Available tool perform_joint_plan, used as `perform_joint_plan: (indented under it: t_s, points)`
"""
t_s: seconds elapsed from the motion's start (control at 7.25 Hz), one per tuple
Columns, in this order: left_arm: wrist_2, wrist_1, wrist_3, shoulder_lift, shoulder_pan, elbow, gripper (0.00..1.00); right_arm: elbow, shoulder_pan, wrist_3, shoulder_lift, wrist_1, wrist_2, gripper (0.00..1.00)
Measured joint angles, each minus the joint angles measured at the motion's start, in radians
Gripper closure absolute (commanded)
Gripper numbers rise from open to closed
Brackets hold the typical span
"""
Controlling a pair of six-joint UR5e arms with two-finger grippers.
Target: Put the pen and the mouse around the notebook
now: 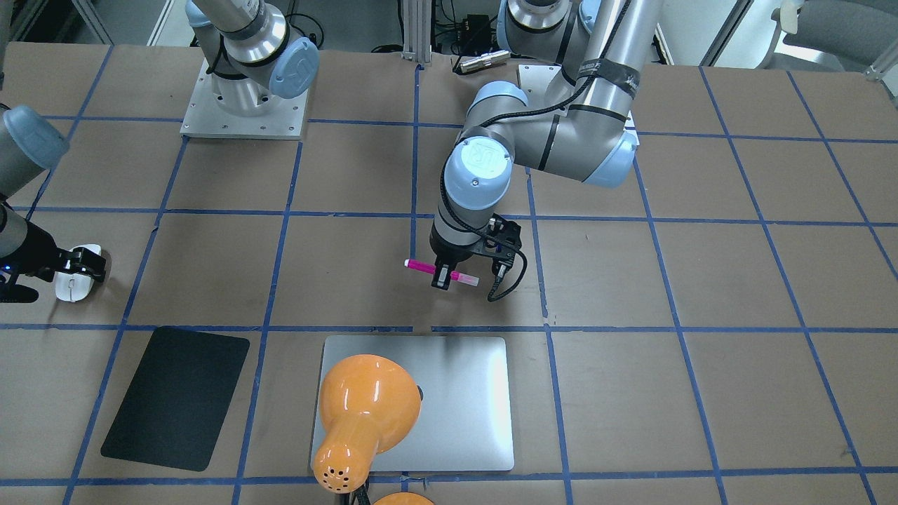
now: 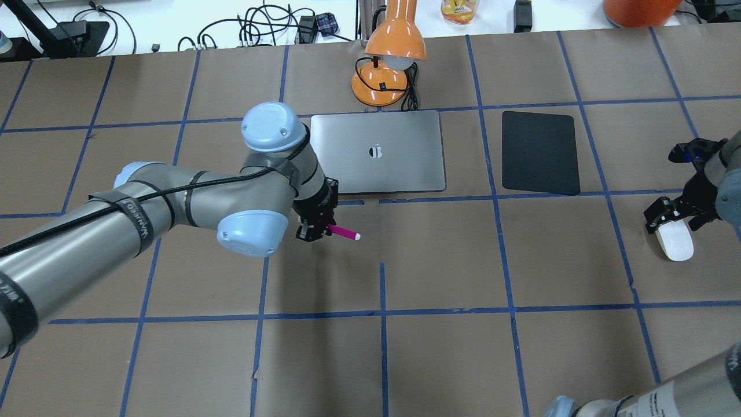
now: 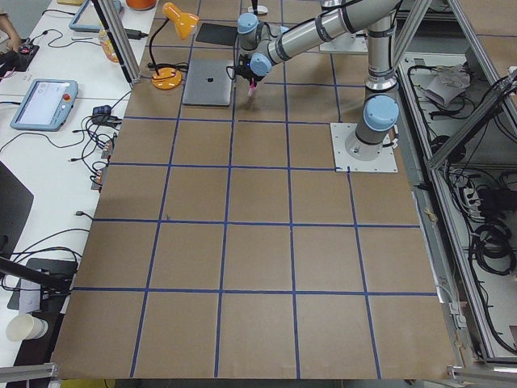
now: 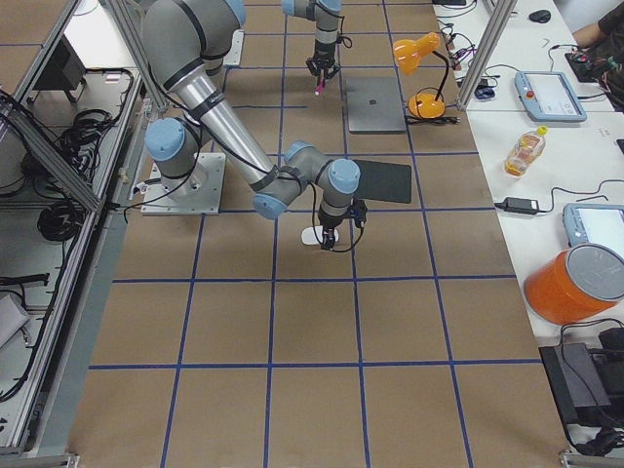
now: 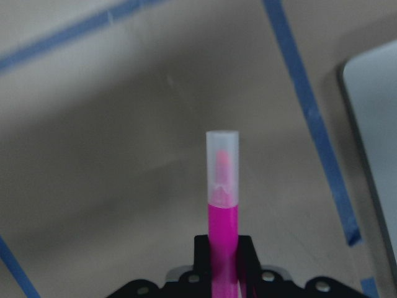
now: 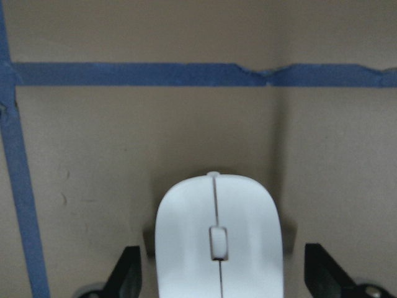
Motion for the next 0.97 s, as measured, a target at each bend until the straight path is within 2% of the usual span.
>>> perform_joint_plan:
  t_s: [0.14, 0.28, 0.41, 0.55, 0.97]
  points:
    - [-0.005, 0.003, -0.063, -0.017, -0.023, 0.008, 1.0, 0.0, 0.0, 0.0, 0.0, 0.001, 0.0, 0.43]
    - [-0.011, 0.012, -0.109, -0.032, -0.037, 0.015, 1.0, -0.001, 0.0, 0.0, 0.0, 0.003, 0.0, 0.46]
    - [-0.013, 0.014, -0.131, -0.044, -0.046, 0.028, 0.92, -0.001, 0.0, 0.001, 0.0, 0.004, -0.001, 0.52]
    - [-0.013, 0.012, -0.133, -0.061, -0.05, 0.044, 0.01, -0.001, 0.0, 0.002, -0.001, 0.004, -0.002, 0.53]
    - [-0.013, 0.023, -0.099, -0.088, -0.051, 0.103, 0.0, -0.005, 0.002, 0.008, -0.016, 0.007, -0.006, 0.51]
